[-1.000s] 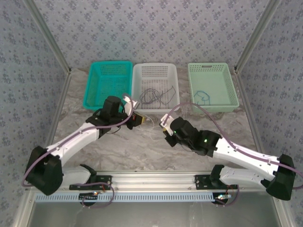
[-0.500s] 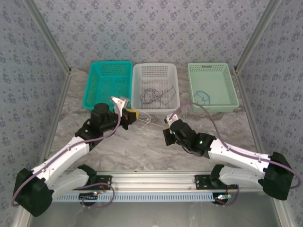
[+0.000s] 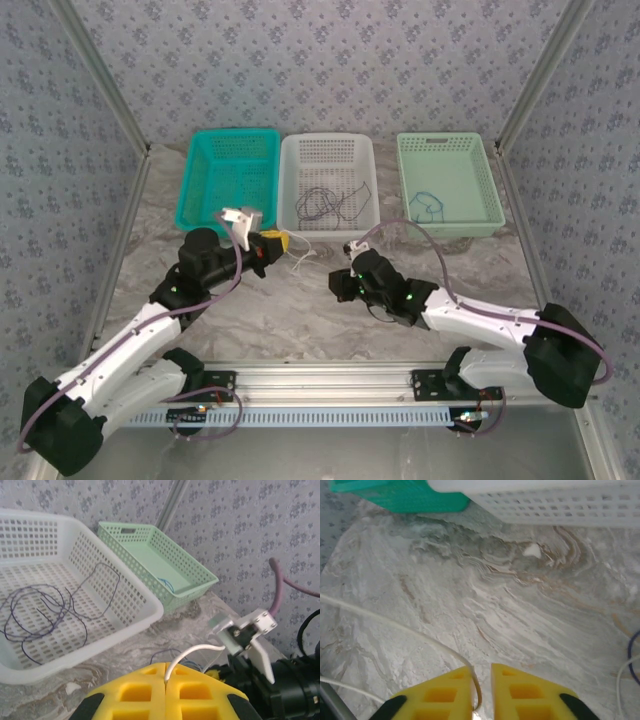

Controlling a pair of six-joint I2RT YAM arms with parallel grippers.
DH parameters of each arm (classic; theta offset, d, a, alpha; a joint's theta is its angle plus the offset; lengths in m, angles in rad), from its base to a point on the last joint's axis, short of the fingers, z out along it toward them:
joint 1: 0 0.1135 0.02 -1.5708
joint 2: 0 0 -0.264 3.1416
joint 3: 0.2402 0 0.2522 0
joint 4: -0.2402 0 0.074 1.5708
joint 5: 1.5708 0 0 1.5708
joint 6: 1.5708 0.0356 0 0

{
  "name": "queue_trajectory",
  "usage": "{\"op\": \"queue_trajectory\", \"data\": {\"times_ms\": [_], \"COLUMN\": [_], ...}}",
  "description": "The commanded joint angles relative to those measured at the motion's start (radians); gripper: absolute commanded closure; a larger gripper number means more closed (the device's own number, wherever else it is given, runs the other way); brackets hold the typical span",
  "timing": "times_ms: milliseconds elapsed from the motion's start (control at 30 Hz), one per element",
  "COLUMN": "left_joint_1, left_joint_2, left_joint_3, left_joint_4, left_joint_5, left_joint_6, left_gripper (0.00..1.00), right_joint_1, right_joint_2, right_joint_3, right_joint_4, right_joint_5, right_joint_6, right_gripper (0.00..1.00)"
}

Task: Untangle the cables

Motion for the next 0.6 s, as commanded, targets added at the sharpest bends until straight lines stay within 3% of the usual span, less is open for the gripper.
{"op": "queue_trajectory", "data": {"times_ms": [0, 100, 167, 333, 567], "left_joint_1": [-0.006, -0.008, -0.009, -0.019, -0.08], "left_joint_2": [-0.012, -0.002, 0.0, 0.034, 0.118], "left_joint_3": [0.045, 0.08, 0.084, 0.099, 0.164], "left_joint_4": [0.059, -0.029, -0.05, -0.065, -0.124], "left_joint_5": [-0.017, -0.017, -0.028, -0.038, -0.071], "left_joint_6": [0.003, 0.028, 0.029, 0.027, 0.065], "left_gripper": [0.97, 0.97, 0.97, 0.97, 0.98], "right_joint_1": [0.015, 0.023, 0.023, 0.042, 0.087], "right_joint_2": [0.001, -0.091, -0.163, -0.25, -0.167], "right_joint_3": [0.054, 0.053, 0.043, 0.061, 0.202], "right_joint_4": [-0.163, -0.2, -0.202, -0.208, -0.227], "right_joint_5": [0.059, 0.129, 0.155, 0.187, 0.229], "right_joint_6": [-0.034, -0.083, -0.098, -0.122, -0.191], "right_gripper": [0.49, 0.26, 0.19, 0.1, 0.09]}}
